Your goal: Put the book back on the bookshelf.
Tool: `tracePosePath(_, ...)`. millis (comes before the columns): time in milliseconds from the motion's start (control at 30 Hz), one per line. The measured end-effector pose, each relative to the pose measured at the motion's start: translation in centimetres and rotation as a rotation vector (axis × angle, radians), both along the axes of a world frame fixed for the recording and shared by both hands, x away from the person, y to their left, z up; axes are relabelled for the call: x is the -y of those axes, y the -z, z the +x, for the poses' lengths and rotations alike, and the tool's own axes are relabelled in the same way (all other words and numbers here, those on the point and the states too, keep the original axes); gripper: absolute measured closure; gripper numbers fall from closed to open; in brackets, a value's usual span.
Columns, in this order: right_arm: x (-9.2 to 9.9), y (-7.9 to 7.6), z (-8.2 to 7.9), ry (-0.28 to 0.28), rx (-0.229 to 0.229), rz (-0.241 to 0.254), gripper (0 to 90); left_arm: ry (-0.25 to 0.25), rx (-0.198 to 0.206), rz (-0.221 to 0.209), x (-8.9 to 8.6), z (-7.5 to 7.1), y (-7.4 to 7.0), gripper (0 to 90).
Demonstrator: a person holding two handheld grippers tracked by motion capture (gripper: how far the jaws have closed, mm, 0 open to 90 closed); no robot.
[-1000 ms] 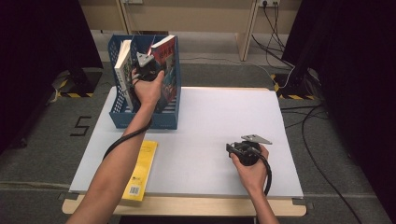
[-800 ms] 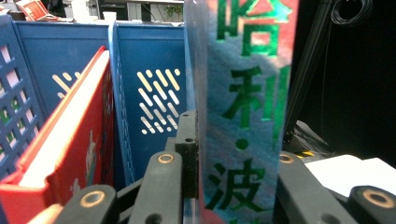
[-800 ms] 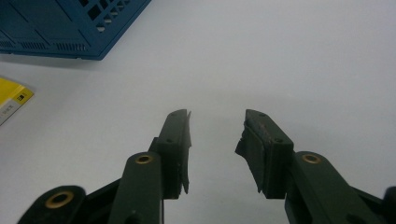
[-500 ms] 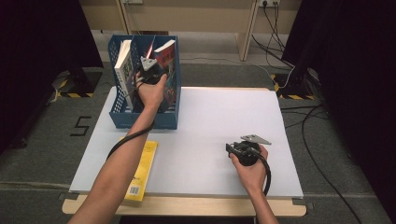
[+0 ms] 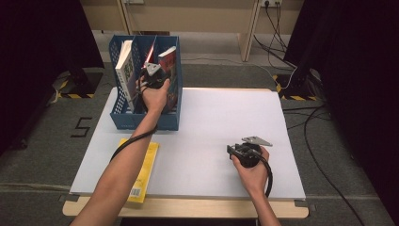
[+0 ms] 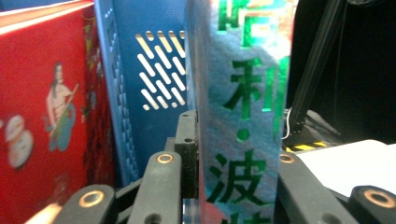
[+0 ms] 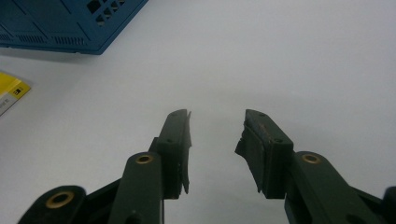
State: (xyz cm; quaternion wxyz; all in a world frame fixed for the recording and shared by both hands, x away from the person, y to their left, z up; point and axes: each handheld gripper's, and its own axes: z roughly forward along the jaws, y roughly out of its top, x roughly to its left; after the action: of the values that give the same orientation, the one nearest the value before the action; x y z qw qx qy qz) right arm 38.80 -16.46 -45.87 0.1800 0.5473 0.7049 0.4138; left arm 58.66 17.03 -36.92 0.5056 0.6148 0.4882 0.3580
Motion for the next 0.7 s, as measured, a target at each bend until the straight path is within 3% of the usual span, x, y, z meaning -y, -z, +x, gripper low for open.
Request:
tracePosePath(333, -0.1, 0.0, -0.2, -0.001, -0.002, 0.000, 60.8, 0.022, -0.072, 0.059, -0.7, -1.9, -0.2, 72.8)
tracePosePath(700, -0.5, 0.1, -0.3, -0.008, -0.009, 0.007, 60.2, 0.058, -0.095, 0.074, -2.4, -3.3, 0.3, 71.9)
